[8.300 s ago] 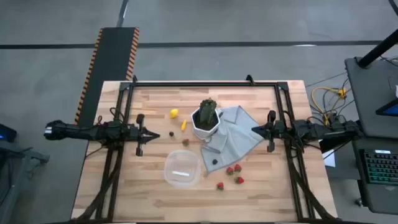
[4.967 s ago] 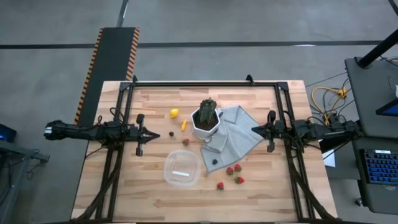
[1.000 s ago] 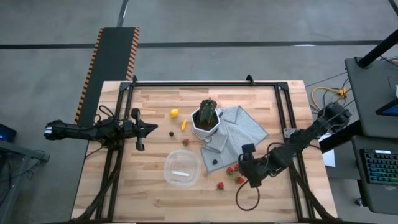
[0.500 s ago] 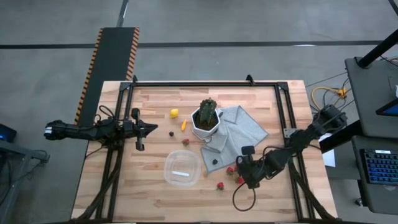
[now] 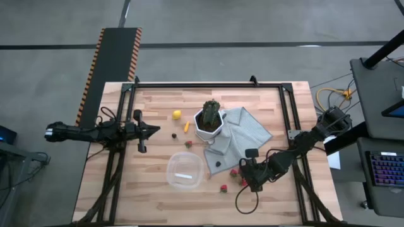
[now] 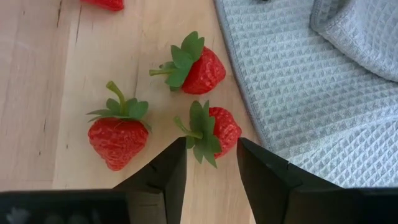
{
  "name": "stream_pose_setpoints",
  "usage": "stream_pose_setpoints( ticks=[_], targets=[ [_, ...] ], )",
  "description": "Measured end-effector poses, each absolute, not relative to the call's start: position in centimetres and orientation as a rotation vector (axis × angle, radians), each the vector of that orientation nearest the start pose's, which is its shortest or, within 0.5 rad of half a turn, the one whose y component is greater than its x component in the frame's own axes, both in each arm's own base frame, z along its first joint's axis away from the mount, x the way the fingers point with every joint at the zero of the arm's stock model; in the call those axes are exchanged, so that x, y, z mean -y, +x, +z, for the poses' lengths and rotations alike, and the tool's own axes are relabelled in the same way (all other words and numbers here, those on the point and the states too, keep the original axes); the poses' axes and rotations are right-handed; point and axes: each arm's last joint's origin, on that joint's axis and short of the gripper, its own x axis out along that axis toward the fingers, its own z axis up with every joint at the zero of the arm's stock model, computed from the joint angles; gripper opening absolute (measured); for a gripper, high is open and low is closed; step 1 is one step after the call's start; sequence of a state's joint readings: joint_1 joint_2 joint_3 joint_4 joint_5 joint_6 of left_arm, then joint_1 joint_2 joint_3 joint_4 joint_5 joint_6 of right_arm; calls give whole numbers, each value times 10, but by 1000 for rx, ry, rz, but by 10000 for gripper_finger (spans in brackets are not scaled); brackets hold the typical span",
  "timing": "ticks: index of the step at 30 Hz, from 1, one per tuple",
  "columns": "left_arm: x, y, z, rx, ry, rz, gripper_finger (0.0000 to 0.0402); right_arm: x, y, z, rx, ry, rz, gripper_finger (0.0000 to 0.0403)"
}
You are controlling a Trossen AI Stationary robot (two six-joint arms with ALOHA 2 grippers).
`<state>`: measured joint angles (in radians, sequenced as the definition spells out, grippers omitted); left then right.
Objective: Pick and placing Produce into tupperware
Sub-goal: Put the strawberry into the transparent plastic container
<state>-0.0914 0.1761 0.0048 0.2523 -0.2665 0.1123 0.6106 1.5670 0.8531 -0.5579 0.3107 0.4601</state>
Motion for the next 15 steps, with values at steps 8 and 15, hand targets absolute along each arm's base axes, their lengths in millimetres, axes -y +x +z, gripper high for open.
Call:
stream_pose_setpoints(
  ticks=[8, 15],
  targets=[
    [2, 107, 175, 70, 98, 180, 0, -149, 229, 161, -1145, -150, -9, 119],
    [2, 107, 175, 70, 98, 179, 0, -150, 229, 159, -1161, -141, 7, 106]
  ],
)
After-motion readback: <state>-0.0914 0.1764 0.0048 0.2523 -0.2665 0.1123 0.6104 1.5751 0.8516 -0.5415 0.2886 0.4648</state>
